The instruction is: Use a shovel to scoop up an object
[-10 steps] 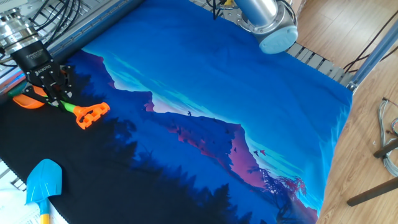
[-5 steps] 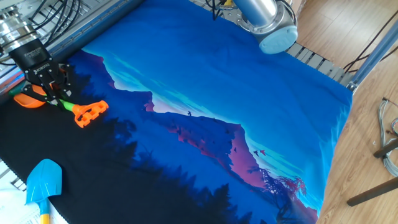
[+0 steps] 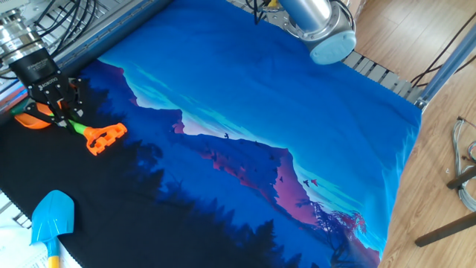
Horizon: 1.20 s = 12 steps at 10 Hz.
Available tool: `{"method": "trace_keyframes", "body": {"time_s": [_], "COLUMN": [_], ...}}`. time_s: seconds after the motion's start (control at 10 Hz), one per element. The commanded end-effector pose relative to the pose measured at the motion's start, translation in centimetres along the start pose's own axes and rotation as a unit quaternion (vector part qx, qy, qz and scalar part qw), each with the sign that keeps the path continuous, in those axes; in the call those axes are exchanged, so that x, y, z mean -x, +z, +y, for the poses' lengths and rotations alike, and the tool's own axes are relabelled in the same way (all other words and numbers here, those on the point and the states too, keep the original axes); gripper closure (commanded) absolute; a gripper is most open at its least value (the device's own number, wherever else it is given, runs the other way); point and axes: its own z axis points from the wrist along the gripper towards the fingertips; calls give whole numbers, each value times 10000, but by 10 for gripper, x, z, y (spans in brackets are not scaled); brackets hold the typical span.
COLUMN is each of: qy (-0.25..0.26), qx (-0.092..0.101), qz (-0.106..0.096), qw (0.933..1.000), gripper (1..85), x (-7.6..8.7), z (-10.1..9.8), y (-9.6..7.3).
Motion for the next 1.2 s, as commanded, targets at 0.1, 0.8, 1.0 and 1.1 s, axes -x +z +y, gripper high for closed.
{"method": "trace_keyframes", "body": {"time_s": [0.1,0.8,1.0,1.1], "qy": [37,288,320,315], "qx": [-72,-82,-82,-81], "qz": [13,-29,-37,-6], "qw": [10000,9995,9994,9995], "gripper": [737,740,740,740], "x": [0,11,11,9], "z": [-6,-14,-14,-14], "y": [1,5,5,6]}}
